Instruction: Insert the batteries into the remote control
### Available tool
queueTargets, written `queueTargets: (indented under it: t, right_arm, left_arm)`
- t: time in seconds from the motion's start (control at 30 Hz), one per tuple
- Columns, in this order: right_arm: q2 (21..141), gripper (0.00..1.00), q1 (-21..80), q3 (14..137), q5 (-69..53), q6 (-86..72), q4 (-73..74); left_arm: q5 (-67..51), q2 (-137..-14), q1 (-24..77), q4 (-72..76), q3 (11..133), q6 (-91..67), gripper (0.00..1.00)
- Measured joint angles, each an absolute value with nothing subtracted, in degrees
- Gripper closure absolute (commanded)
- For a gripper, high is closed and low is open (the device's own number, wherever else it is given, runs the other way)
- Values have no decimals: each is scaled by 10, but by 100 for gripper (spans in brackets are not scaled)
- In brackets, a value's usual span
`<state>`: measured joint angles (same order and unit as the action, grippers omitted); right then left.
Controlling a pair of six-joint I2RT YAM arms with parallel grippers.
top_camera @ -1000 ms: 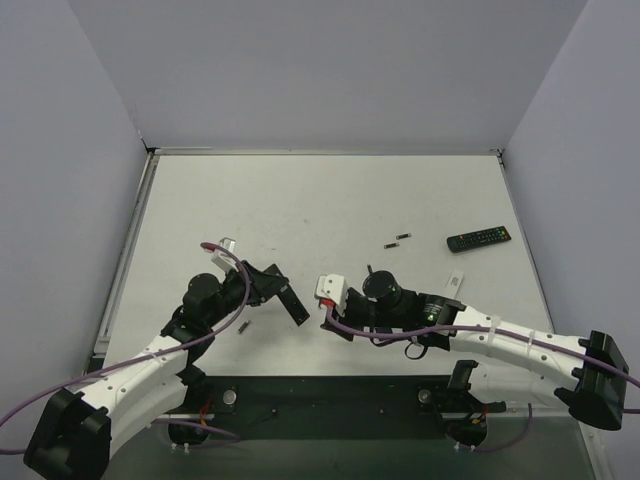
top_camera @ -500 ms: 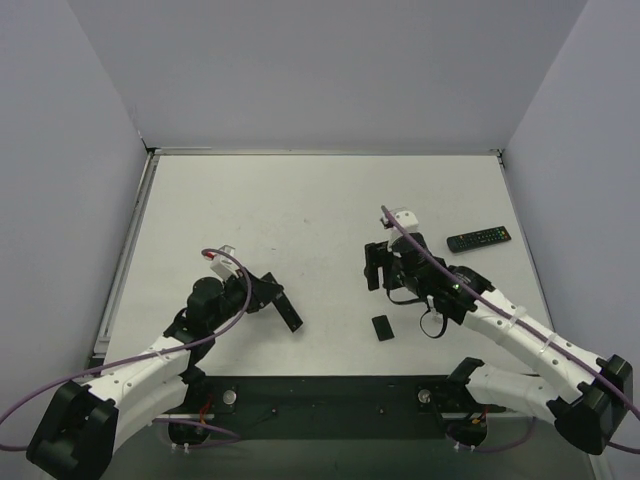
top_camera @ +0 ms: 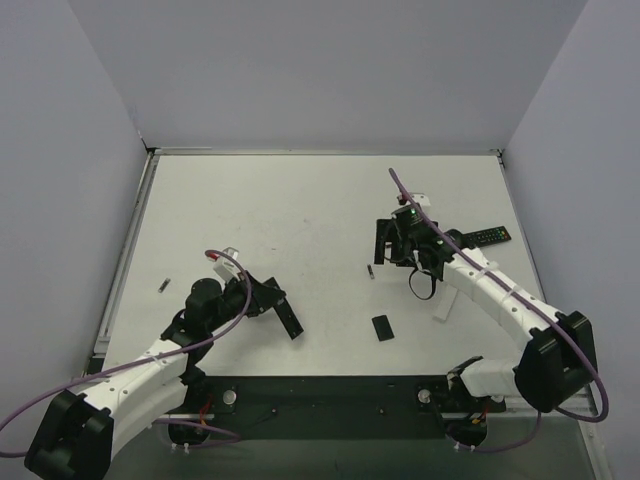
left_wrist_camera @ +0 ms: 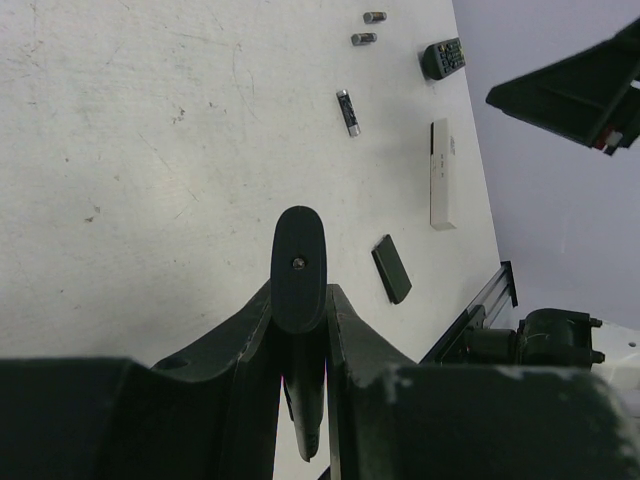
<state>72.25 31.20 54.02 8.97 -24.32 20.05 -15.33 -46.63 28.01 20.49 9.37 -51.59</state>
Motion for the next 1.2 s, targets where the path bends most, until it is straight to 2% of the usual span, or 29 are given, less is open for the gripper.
queueTargets:
  t: [0.1,0.27,0.6,1.2]
  right_arm:
    - [769,25,276,569,86,-252,205]
    - [871,30,234,631,81,-278,209]
    - [1046,44,222,736,116,-365,211]
    - [1148,70,210,782,187,-464,220]
  left_arm:
    - [-162,-466,280,202,94,-514,100]
    - [-179,-468,280,201,95,-512,100]
    - [-197,-472,280,199,103,-505,100]
    - [-204,-471,280,199,104,-505,100]
